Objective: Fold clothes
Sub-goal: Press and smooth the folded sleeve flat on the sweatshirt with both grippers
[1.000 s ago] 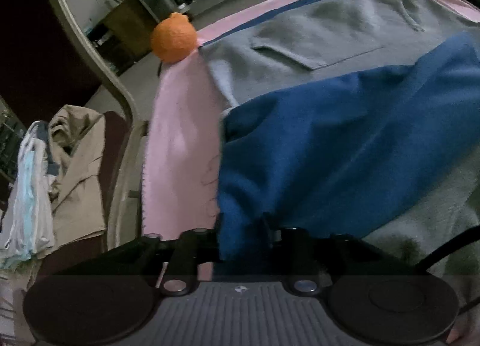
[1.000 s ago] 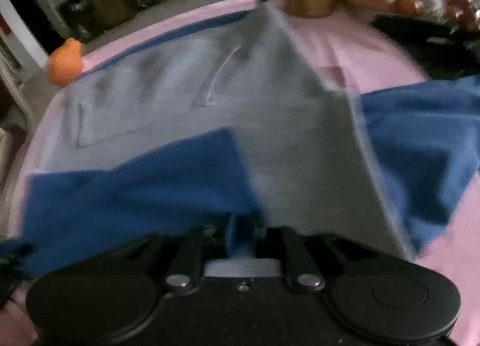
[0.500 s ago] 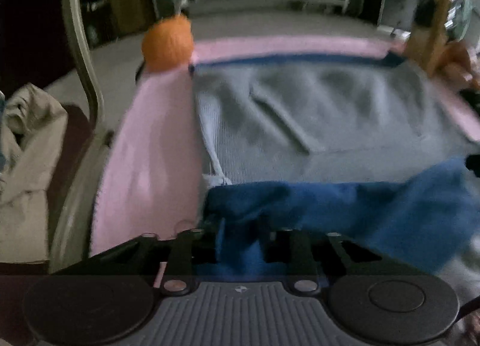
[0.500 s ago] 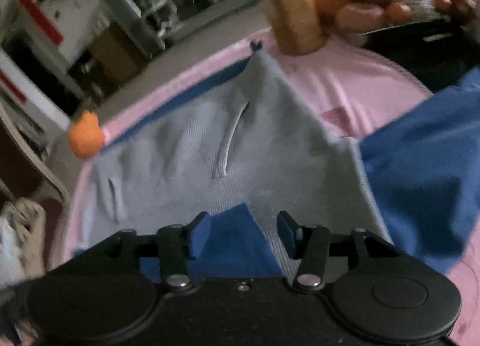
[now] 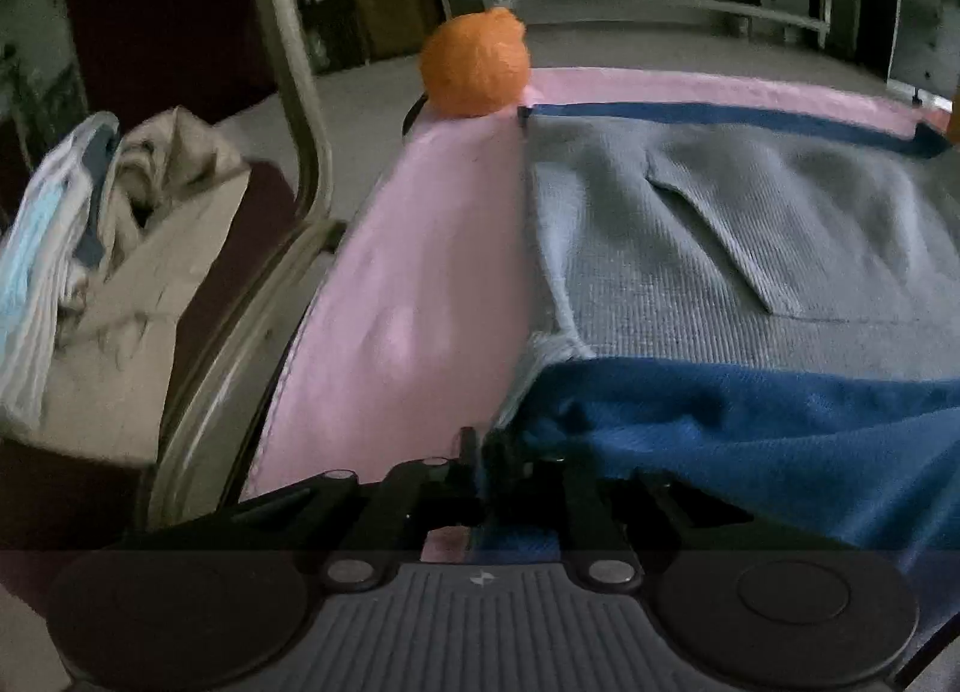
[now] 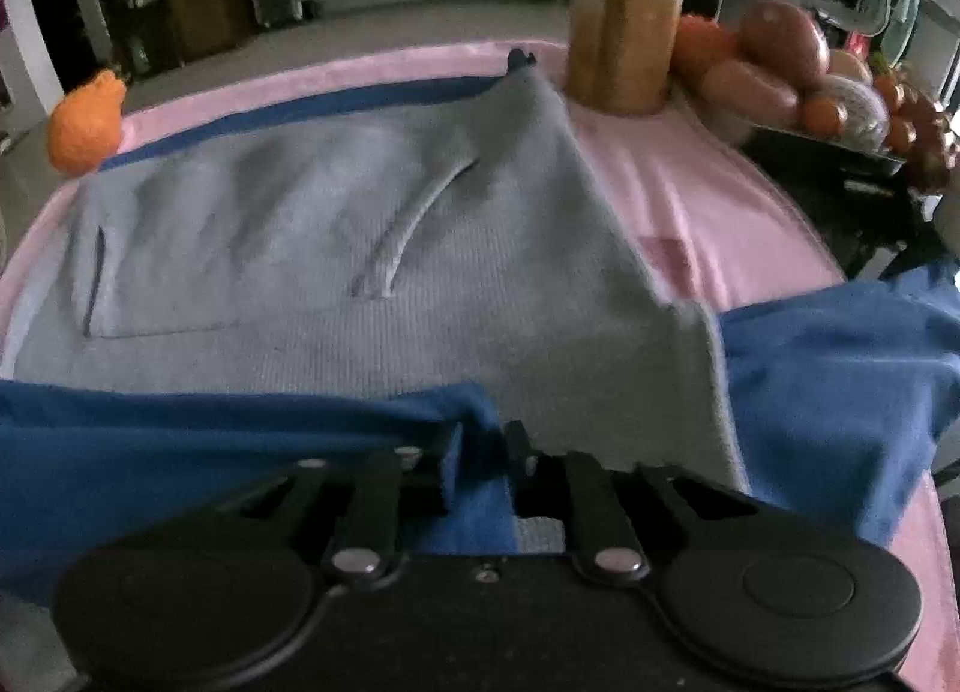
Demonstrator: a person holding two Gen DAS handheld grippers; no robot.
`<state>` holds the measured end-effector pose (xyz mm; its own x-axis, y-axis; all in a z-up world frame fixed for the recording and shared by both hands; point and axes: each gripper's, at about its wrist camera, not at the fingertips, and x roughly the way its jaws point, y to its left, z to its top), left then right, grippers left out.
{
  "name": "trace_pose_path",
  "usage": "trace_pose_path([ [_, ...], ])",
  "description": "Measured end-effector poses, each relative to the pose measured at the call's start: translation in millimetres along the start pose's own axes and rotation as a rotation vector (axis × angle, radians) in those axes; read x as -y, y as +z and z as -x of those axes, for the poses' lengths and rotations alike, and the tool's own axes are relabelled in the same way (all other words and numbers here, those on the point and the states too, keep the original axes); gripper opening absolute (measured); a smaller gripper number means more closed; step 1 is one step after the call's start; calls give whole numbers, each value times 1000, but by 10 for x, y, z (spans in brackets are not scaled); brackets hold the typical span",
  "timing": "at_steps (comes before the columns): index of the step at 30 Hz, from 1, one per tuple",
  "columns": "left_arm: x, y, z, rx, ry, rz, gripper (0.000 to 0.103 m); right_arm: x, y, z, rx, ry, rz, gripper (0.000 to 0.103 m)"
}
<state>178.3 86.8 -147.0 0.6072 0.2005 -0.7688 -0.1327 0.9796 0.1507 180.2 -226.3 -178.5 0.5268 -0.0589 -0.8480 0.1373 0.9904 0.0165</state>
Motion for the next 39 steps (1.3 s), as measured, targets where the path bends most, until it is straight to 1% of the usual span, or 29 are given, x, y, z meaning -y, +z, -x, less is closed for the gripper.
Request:
trace_pose_path([
  [1, -83, -2, 78, 6, -11, 33, 19, 45, -11, 69, 6, 6, -21, 34],
  [3, -262, -17, 275, 43, -45, 100, 17, 160, -43, 244, 34, 28, -69, 36],
  [5, -388, -48, 462, 75, -130, 126, 13, 257, -80, 444, 65, 78, -100, 36],
  [7, -414, -131, 565, 83, -242, 94, 13, 345, -110, 562, 76, 180, -128, 35],
  [8, -384, -173, 572, 75, -284, 69, 13, 377, -124, 561, 63, 248, -144, 35],
  [10, -193, -300, 542, 31, -310, -33, 13, 443, -143, 480, 2, 399, -183, 28],
  [11, -92, -365, 527, 7, -321, -86, 13, 447, -160, 421, -33, 462, -199, 27],
  [12, -9, -421, 509, -10, -303, -134, 14, 423, -178, 356, -66, 499, -204, 27],
  [13, 85, -490, 481, -27, -242, -195, 14, 392, -189, 291, -91, 497, -199, 27],
  [15, 166, -567, 451, -31, -151, -264, 13, 332, -207, 160, -136, 475, -184, 27],
  [16, 202, -602, 438, -32, -108, -296, 13, 310, -215, 104, -150, 431, -168, 26],
  [17, 237, -638, 424, -33, -64, -328, 13, 290, -224, 51, -162, 378, -149, 17],
  [18, 240, -665, 436, -32, -43, -335, 13, 273, -230, 46, -153, 331, -120, 4],
  [20, 200, -685, 458, -26, -15, -321, 13, 281, -233, 76, -143, 312, -108, 5],
  [22, 47, -644, 486, -33, -53, -242, 13, 325, -238, 85, -139, 324, -115, 8],
  [23, -63, -606, 497, -42, -84, -178, 13, 339, -246, 93, -136, 330, -115, 9],
  [24, -171, -574, 516, -43, -115, -113, 13, 355, -248, 105, -132, 334, -116, 13],
  [25, -243, -552, 547, -27, -138, -62, 12, 396, -250, 155, -120, 345, -125, 17],
  [27, -339, -516, 628, 20, -193, 11, 11, 500, -244, 281, -85, 377, -155, 19],
  [28, -361, -501, 680, 49, -228, 30, 11, 546, -224, 329, -64, 400, -171, 19],
  [29, -334, -493, 711, 60, -269, 20, 11, 590, -205, 366, -44, 426, -186, 19],
  [30, -260, -518, 738, 52, -304, -15, 13, 631, -203, 403, -31, 453, -199, 19],
  [31, -160, -554, 736, 34, -311, -70, 14, 628, -205, 384, -38, 473, -206, 19],
  [33, 44, -641, 719, -7, -301, -180, 14, 598, -207, 316, -64, 510, -219, 19],
  [34, 114, -687, 695, -24, -271, -220, 18, 567, -217, 272, -86, 523, -218, 19],
  [35, 146, -716, 634, -52, -210, -238, 19, 526, -220, 222, -103, 524, -209, 19],
  [37, 11, -705, 525, -101, -166, -167, 15, 443, -217, 127, -130, 507, -186, 19],
  [38, -65, -697, 472, -125, -149, -126, 14, 407, -219, 73, -141, 473, -171, 19],
  [39, -137, -689, 464, -137, -143, -84, 13, 393, -252, 38, -154, 427, -156, 15],
])
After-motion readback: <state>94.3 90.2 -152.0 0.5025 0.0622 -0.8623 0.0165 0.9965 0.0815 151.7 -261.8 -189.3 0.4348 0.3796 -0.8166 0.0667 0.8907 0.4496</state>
